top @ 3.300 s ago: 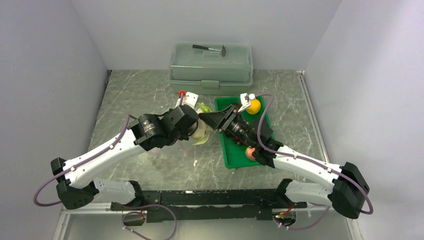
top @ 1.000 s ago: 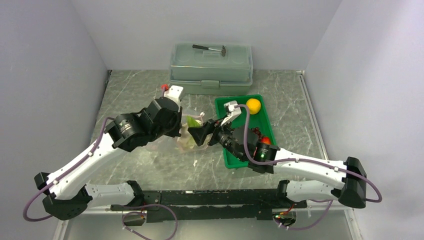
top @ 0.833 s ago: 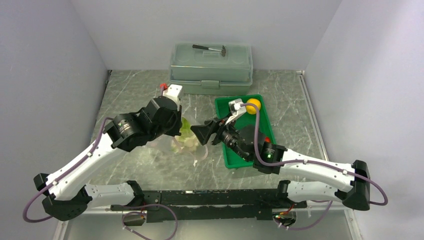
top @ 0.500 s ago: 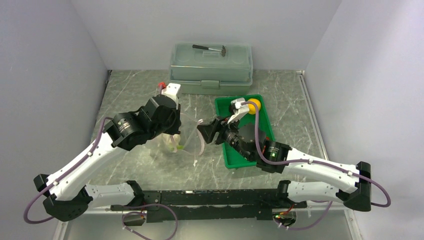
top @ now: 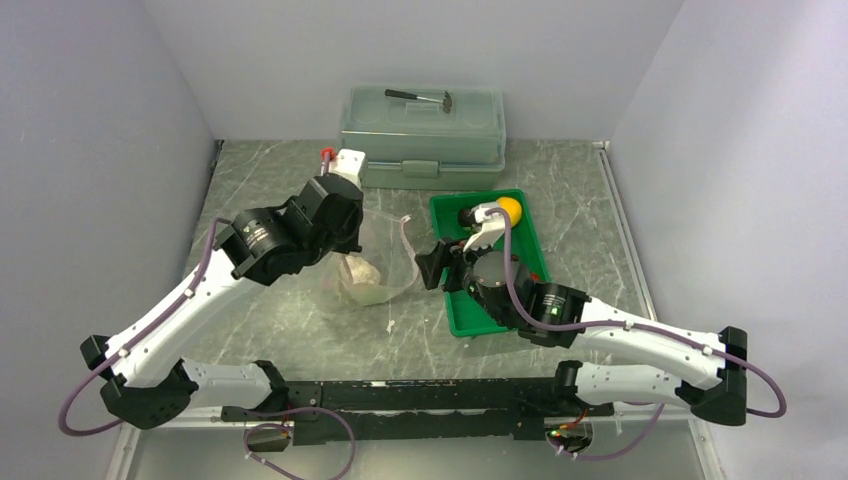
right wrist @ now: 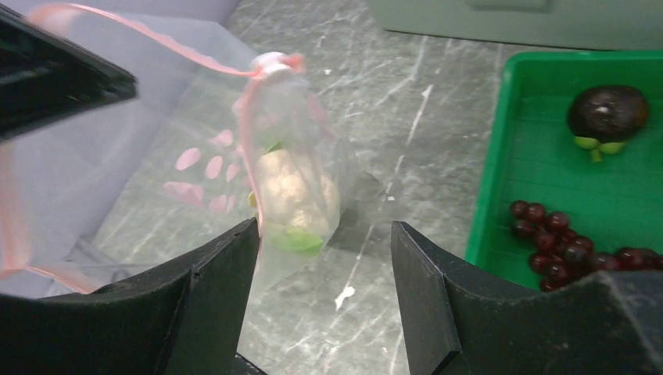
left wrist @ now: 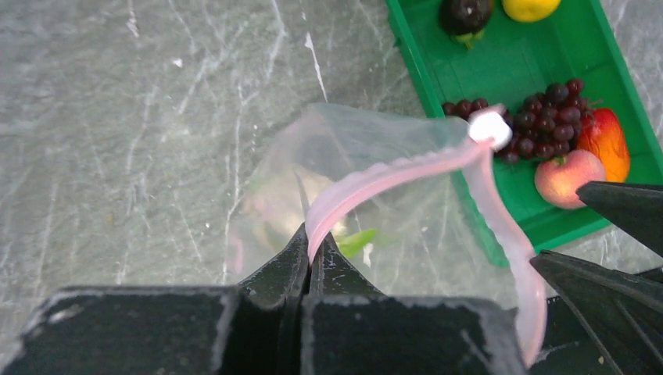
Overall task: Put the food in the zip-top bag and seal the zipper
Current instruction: Adjust the zipper food storage bag at the center of the board, then pick up the fake fruit from the bin.
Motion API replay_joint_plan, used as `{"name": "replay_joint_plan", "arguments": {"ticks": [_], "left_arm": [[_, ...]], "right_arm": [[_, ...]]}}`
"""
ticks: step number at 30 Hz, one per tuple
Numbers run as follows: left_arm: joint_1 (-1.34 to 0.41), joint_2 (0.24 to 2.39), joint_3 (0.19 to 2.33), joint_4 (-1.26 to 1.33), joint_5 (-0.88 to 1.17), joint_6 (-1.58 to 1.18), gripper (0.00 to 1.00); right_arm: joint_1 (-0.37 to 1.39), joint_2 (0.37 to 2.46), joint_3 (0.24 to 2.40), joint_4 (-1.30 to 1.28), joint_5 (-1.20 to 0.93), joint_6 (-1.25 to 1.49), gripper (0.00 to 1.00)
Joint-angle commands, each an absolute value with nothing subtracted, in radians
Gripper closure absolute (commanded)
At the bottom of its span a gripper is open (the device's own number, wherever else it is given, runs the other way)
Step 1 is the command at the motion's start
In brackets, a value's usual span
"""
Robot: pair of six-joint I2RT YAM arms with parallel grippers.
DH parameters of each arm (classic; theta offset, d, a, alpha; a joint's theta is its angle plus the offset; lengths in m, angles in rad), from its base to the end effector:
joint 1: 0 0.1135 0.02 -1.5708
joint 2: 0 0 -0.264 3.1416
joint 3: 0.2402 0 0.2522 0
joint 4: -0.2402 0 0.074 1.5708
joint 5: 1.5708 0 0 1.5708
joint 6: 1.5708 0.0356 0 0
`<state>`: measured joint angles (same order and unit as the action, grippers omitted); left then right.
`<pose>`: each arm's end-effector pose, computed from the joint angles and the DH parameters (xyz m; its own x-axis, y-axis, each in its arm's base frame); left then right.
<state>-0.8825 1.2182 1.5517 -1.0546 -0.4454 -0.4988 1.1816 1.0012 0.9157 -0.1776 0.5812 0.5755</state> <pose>0.1518 -0.1605 0.4281 -0.6034 0.0540 -0.7956 0.2310 0.9668 -0.1095 0.1042 0.2026 0.3477 -0.3942 0.2377 -0.8878 -0.4263 0.8085 0.4057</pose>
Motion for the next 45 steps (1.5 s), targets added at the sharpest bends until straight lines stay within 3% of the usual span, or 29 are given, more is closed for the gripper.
{"name": "replay_joint_plan", "arguments": {"ticks": [1,11,20,35,45], "left_arm": [[-0.879,1.218,1.645,-1.074,-0.570,-0.450,1.00],[-0.879,1.226,1.684,-1.123,-0.700,-0.402,1.00],[-0.869,1.268,1.703,-1.176,-0.820,-0.385,1.00],[-0.865,1.261,1.380,-1.056,-0.566,-0.510,1.00],[-0.866,1.197,1.409,-1.089,-0.553,-0.491,1.00]], "right_arm": [[1.169,0.950,0.963,-0.271,0.683,0.561,0.33],[1.096,0.913,0.939,-0.431,0.709,0.564,0.26],[0.954,0.915,0.885,-0.447,0.570,0.566,0.23],[0.865,0.954,0.795,-0.567,0.495,0.615,0.17],[0.834,0.936,0.759,-0.682,0.485,0.734,0.13]]}}
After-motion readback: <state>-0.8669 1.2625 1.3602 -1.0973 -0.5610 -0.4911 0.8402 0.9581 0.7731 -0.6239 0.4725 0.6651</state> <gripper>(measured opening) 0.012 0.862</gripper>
